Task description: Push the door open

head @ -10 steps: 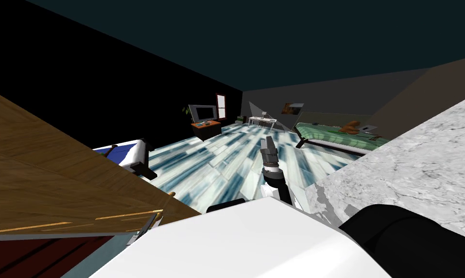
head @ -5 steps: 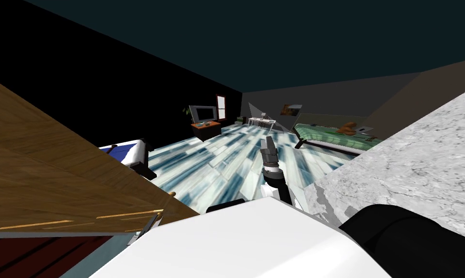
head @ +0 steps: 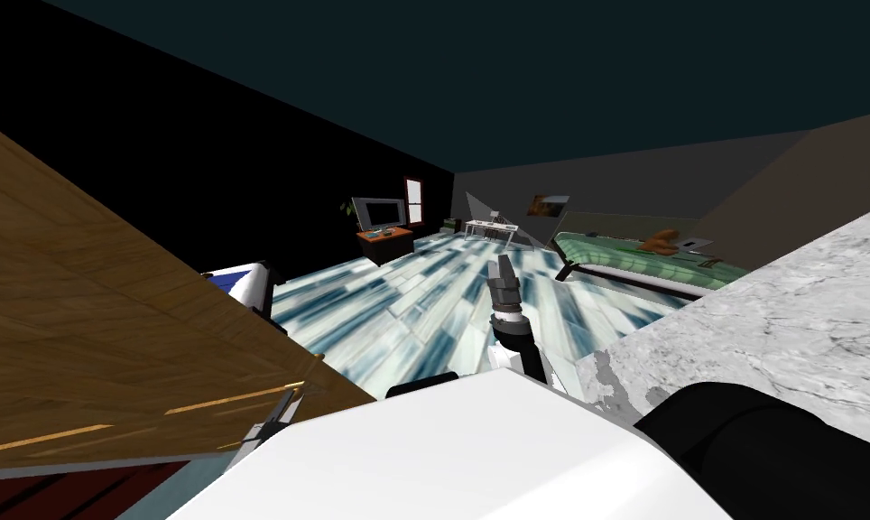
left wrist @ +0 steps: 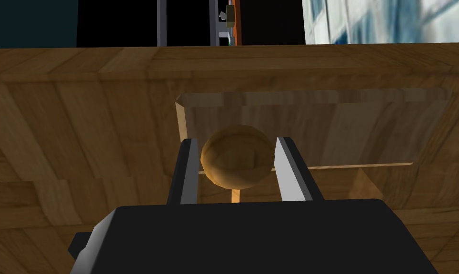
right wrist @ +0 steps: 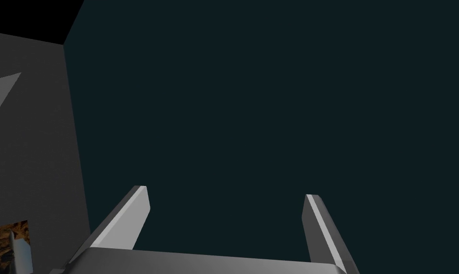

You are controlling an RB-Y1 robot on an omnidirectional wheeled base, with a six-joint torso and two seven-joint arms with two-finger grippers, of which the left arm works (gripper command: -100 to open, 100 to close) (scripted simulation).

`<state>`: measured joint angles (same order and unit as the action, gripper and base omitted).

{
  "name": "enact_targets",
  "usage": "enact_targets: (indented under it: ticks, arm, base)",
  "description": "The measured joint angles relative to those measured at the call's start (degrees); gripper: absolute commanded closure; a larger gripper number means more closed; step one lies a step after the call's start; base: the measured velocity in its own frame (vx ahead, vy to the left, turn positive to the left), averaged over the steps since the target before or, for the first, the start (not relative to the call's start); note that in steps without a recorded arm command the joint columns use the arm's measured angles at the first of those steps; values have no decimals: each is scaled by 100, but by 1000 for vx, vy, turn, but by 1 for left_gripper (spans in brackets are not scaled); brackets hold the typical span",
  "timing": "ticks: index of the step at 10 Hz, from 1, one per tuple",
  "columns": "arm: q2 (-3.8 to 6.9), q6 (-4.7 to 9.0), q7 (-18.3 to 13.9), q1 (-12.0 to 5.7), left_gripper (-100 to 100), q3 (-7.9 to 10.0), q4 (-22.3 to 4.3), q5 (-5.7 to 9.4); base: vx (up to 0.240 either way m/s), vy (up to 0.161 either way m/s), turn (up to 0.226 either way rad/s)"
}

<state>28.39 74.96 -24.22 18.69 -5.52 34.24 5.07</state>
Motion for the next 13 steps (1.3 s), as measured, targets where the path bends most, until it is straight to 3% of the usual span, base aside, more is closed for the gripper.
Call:
enact_targets:
  ticks: [3, 6, 8, 9, 11, 12, 13]
  arm:
    - [-59, 12, -13, -395, 100, 109, -472, 78]
    - [-64, -301, -3, -335, 100, 232, -208, 173]
    - [-104, -504, 7, -453, 100, 332, -238, 248]
    - [-120, -448, -7, -666, 100, 372, -556, 276]
    - [-99, -555, -7, -615, 100, 417, -384, 310]
    - [-134, -622, 22, -637, 100, 464, -392, 340]
    - [-170, -672, 54, -756, 100, 524, -560, 378]
  base:
    - [91, -57, 16]
    - [64, -38, 11]
    - [124, -60, 14]
    - [82, -31, -1]
    - [91, -13, 15]
    - [243, -38, 51]
    - [204, -30, 32]
